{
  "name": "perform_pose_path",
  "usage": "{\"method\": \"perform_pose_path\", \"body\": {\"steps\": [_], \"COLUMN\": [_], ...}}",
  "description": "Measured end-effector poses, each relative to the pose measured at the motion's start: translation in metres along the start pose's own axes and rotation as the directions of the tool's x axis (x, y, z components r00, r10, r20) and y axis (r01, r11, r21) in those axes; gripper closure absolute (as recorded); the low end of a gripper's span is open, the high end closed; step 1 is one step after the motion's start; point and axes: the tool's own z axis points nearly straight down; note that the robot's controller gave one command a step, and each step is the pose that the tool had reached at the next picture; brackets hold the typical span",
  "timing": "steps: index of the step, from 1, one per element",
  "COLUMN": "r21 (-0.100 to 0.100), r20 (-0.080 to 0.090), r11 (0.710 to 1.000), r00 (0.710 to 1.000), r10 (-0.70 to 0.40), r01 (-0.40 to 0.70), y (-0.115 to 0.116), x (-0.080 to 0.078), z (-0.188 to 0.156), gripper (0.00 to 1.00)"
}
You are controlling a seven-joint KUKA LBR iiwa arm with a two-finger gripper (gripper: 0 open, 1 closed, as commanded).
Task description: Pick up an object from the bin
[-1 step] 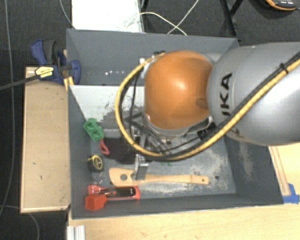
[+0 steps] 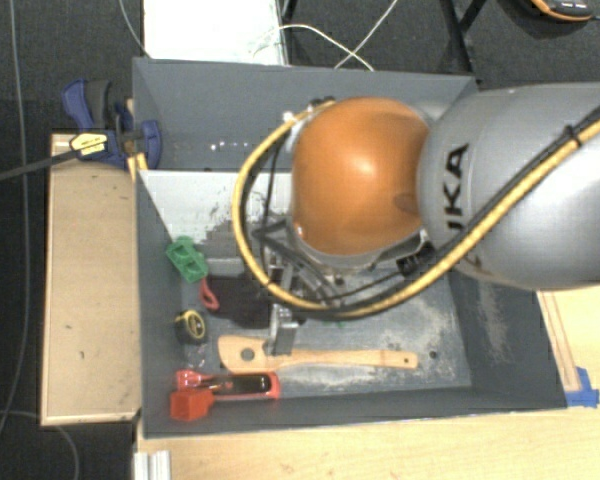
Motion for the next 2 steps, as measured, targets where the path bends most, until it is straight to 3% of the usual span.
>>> {"method": "perform_pose_path", "body": {"steps": [1,2], "r21": [-0.002,-0.009], "r20": [0.003,0.010], "r11": [0.994,0.981], "r00": [0.994,0.981], "r10": [0.112,0.193], "r01": [-0.112,-0.193], "y": [-0.062,-0.045], "x": [-0.072,-0.095], "z": [0.156,0.178], "gripper": [0.00,0.00]}}
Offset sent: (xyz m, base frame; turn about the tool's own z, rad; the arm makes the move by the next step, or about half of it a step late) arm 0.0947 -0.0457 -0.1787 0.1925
